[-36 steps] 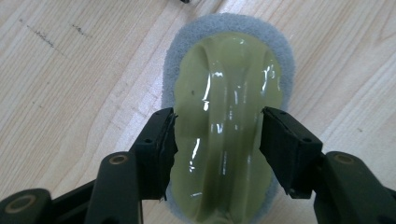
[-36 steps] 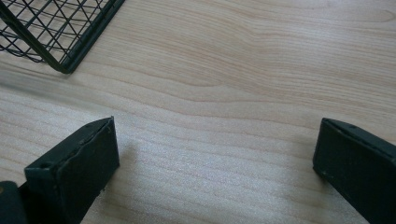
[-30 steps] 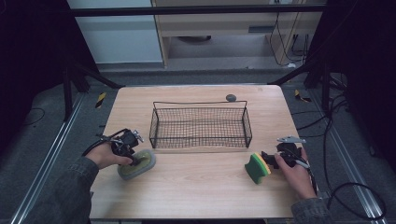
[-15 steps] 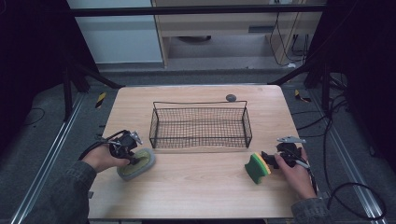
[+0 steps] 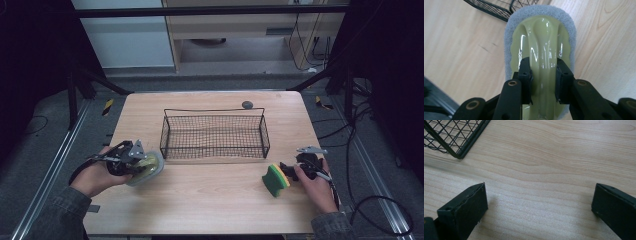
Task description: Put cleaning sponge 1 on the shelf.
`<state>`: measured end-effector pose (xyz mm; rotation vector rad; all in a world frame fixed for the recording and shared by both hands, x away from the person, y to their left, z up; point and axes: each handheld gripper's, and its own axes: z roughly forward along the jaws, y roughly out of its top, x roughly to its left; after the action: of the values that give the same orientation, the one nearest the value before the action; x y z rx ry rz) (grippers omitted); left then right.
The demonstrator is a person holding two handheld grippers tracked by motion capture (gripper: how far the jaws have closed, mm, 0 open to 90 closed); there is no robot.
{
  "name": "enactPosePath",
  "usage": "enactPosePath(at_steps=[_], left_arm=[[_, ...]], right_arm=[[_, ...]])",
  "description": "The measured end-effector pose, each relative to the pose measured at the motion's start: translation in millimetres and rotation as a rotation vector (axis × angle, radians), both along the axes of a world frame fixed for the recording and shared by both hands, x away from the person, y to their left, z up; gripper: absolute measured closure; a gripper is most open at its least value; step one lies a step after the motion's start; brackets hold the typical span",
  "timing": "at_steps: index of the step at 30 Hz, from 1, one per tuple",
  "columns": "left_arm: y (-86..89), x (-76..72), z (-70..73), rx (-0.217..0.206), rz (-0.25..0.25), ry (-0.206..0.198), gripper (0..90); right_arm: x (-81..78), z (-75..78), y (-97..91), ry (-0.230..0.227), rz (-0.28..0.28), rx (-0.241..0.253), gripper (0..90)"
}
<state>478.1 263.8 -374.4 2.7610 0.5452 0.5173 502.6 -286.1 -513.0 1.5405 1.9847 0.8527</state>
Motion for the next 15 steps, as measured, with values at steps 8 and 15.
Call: enactPosePath(at_steps=[8, 15], left_arm=[[-13.8, 0.5, 24.7, 0.010, -0.038, -0.112, 70.7], [-29.2, 15.6, 43.9, 0.040, -0.056, -0.176, 70.7]], right_arm=[[-1.5, 0.1, 0.1, 0.003, -0.002, 0.000, 0.5], [-1.4, 0.1, -0.1, 0.004, 0.001, 0.000, 0.5]])
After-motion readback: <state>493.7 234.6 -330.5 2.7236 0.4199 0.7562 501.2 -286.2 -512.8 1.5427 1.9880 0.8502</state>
